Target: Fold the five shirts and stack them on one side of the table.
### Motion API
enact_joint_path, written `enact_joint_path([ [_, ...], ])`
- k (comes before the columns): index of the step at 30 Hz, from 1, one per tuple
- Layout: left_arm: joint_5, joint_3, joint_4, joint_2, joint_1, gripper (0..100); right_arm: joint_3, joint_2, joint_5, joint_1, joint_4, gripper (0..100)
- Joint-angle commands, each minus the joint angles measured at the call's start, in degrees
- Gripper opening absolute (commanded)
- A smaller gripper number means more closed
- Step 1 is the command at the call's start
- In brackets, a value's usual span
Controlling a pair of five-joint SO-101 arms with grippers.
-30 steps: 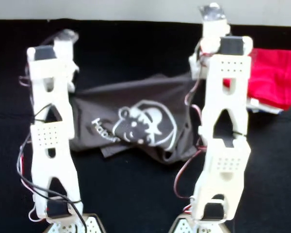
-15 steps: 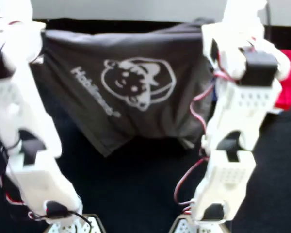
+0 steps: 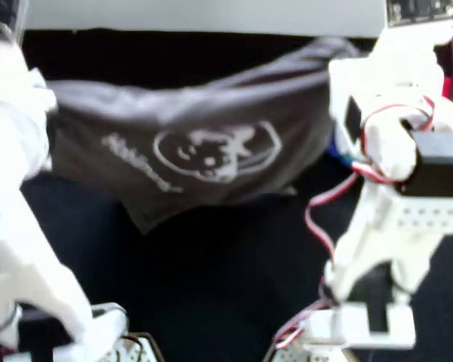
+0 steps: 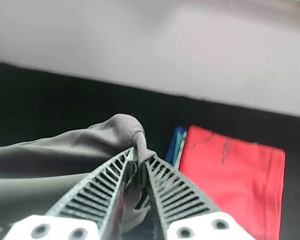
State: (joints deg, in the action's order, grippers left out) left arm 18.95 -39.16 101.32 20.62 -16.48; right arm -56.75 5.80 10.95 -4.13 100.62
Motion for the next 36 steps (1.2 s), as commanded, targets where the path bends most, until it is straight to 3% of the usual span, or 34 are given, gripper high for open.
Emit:
enact_joint_path([
  [1,5.36,27.82,-0.44,9.54,2.07,1,30.46,12.44,-0.70,-1.63,0.48,0.5],
  [6,7.03,57.01,-6.77,14.37,2.51,1,67.30,25.54,-0.35,-2.59,-5.93,0.5],
  [10,7.03,73.27,-13.80,14.55,2.51,1,88.22,35.30,2.02,-2.59,-11.03,0.5],
  [19,7.03,90.15,-22.33,14.55,2.51,1,111.08,52.53,13.80,-2.59,-11.47,0.5],
  [24,7.03,91.74,-22.77,14.55,2.51,1,108.62,56.57,19.96,-2.77,-10.15,1.6],
  [30,7.03,91.65,-22.86,14.55,2.42,1,89.63,52.09,19.78,-2.95,-2.33,22.8],
  [36,7.03,91.65,-22.86,14.55,2.42,1,72.40,41.54,14.59,-3.03,-4.26,15.4],
])
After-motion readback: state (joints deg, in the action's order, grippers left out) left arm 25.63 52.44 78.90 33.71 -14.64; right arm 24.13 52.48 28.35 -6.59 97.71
